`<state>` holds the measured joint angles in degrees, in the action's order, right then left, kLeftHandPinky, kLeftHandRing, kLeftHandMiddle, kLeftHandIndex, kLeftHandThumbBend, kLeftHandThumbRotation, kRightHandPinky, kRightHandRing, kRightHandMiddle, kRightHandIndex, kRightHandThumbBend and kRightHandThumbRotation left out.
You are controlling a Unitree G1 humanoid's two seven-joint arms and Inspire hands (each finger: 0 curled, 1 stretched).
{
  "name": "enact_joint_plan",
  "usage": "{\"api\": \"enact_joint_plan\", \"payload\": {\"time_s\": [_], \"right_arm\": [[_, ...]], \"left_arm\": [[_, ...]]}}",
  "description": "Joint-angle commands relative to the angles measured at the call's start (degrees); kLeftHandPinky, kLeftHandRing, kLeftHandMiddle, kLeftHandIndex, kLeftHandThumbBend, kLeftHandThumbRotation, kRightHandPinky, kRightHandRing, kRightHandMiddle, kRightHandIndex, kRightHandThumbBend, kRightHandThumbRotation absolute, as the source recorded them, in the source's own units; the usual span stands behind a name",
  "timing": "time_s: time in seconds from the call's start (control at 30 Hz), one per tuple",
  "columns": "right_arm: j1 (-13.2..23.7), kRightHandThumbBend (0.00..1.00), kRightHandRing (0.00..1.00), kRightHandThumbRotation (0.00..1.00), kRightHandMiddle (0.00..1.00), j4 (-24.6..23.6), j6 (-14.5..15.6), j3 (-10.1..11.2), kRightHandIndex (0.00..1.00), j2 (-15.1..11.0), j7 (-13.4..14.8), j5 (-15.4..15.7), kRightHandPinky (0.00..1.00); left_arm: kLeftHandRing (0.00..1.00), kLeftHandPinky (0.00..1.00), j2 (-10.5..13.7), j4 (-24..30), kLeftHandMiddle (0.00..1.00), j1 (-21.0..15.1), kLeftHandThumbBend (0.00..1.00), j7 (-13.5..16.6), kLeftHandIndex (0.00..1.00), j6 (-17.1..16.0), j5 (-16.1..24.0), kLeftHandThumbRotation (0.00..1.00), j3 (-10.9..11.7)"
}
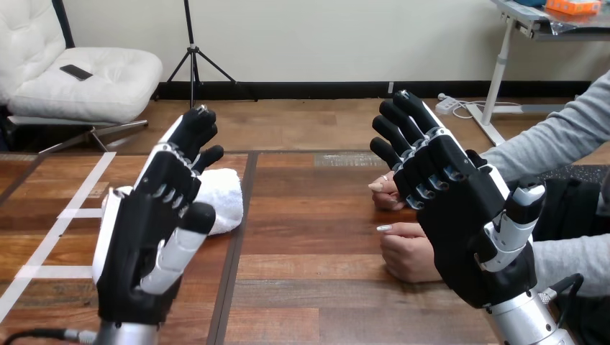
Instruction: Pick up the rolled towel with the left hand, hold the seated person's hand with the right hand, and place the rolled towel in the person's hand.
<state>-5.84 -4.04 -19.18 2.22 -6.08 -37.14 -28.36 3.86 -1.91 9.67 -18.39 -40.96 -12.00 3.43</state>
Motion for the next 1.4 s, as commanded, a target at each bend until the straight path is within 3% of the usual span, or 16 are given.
{"api": "enact_joint_plan", "payload": {"time_s": [0.0, 0.23, 0.63, 1.03, 1.37], "right_arm": [[4.0, 0.98, 0.98, 1.00, 0.96, -0.6, -0.1, -0.1, 0.95, 0.3, 0.1, 0.0, 1.00], [4.7, 0.99, 0.98, 1.00, 0.97, 0.0, -0.2, -0.2, 0.95, 0.4, 0.1, 0.3, 1.00], [5.7, 0.98, 0.98, 1.00, 0.97, 1.2, -1.2, -0.3, 0.95, 1.0, -0.1, 0.4, 1.00], [6.8, 0.97, 0.99, 1.00, 0.97, 2.3, -2.2, -0.3, 0.95, 1.4, -0.4, 1.0, 1.00], [7.3, 0.98, 0.98, 1.00, 0.96, 2.7, -1.9, -0.2, 0.94, 1.8, -0.6, 1.0, 1.00]], "left_arm": [[0.91, 0.82, 1.8, -1.1, 0.91, -8.1, 0.91, 2.0, 0.89, -0.2, 3.8, 0.77, 1.7], [0.96, 0.89, 5.0, -4.3, 0.95, -13.0, 0.98, 1.4, 0.92, 0.9, 4.8, 0.78, 2.4], [0.99, 0.94, 10.0, -8.9, 0.99, -21.3, 1.00, 3.6, 0.95, 4.4, 12.1, 0.81, 3.2], [0.96, 0.92, 14.9, -19.2, 1.00, -30.3, 1.00, 1.5, 0.99, 5.5, 13.6, 0.74, 2.1], [1.00, 0.95, 18.4, -28.6, 1.00, -37.2, 1.00, 3.3, 1.00, 5.4, 19.0, 0.73, 1.0]]}}
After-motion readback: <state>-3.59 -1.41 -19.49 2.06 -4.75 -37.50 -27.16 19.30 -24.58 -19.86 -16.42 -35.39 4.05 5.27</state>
